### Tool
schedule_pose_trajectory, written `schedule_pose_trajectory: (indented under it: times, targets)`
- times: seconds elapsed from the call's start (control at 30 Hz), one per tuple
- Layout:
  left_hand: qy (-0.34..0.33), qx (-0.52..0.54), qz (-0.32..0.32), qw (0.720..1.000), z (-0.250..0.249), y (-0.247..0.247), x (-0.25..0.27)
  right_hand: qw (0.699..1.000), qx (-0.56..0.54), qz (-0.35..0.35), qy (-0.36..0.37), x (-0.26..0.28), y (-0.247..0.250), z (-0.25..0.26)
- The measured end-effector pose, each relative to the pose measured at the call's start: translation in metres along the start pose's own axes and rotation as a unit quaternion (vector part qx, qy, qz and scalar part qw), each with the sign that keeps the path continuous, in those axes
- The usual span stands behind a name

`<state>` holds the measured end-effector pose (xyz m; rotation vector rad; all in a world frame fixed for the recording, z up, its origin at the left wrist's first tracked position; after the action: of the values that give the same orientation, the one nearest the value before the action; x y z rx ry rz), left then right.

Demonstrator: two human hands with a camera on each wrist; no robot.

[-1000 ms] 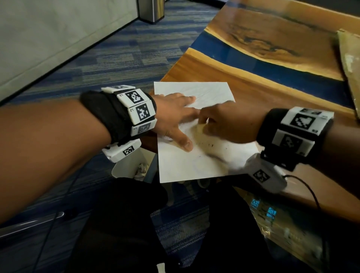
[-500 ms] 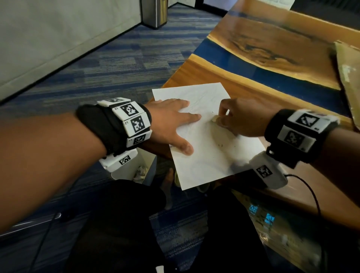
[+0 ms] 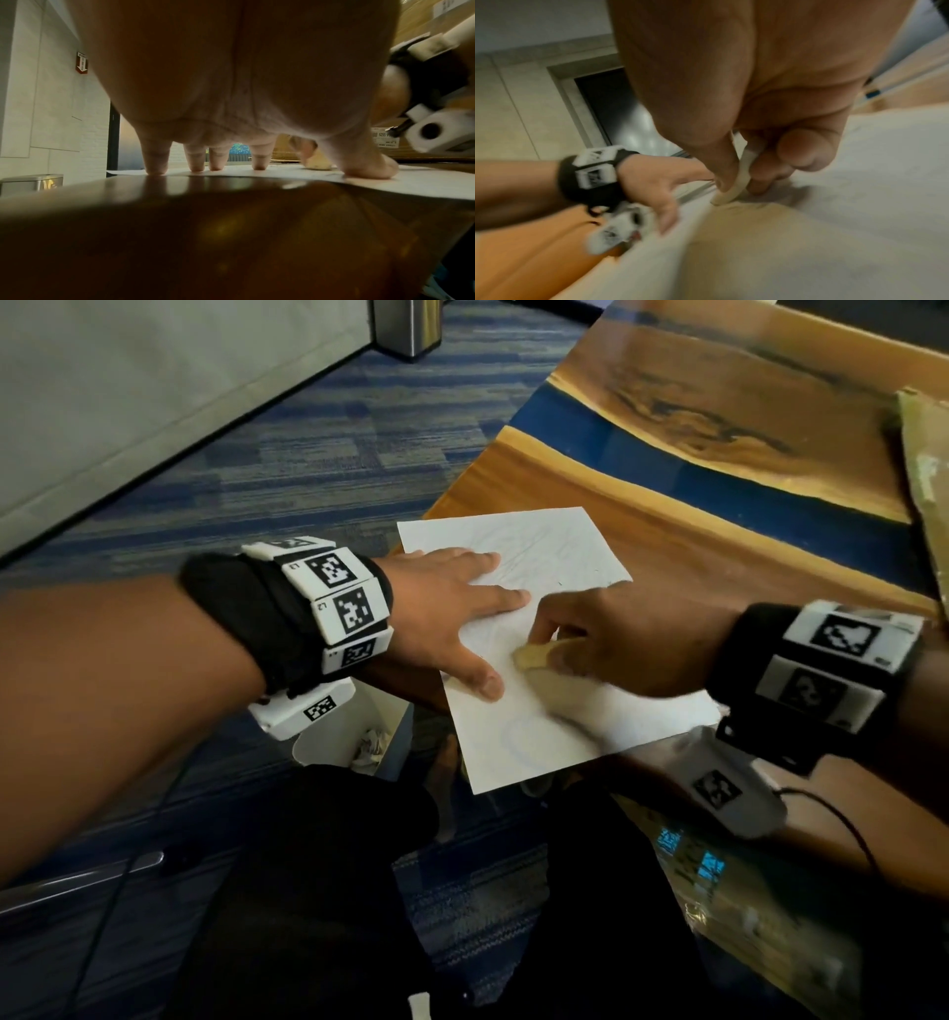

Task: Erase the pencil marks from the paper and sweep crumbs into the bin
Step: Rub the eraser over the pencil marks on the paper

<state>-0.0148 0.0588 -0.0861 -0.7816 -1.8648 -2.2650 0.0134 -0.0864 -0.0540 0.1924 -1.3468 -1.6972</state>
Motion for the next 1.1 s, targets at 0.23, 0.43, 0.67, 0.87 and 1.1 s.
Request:
schedule_pose_trajectory:
  times: [0.23,0.43,0.67,0.87,1.1]
  targets:
    - [-0.001,-0.001,0.005,1.0,0.0,0.0,-0.001,0.999,0.047,-0.003,-0.015,0.005,-0.005,0.003]
    - [0.002,-0.006,0.007,1.0,-0.002,0.003,0.003,0.993,0.035,-0.084,-0.073,-0.004,0.018,-0.018]
    - [-0.007,-0.016,0.004,1.0,-0.003,0.004,0.002,0.995,0.03,-0.077,-0.062,-0.002,0.026,-0.016]
    - [0.001,-0.028,0.003,1.0,-0.004,0.011,-0.002,0.999,-0.023,-0.022,-0.042,0.002,0.008,-0.007]
    - [0.008,-0.031,0.023,0.999,-0.004,0.017,-0.003,1.0,-0.004,0.001,-0.001,0.006,-0.005,0.011]
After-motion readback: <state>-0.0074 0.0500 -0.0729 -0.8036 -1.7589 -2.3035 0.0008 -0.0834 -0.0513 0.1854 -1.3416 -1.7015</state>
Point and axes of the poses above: each hand's wrist, its own x-axis away from the middle knuckle, its own y-axis out of the back of the hand, z = x × y, the point moved 7 cm from there along -x, towards the middle knuckle, and after that the axes turned 10 degrees about -x, right-handed, at the moved point
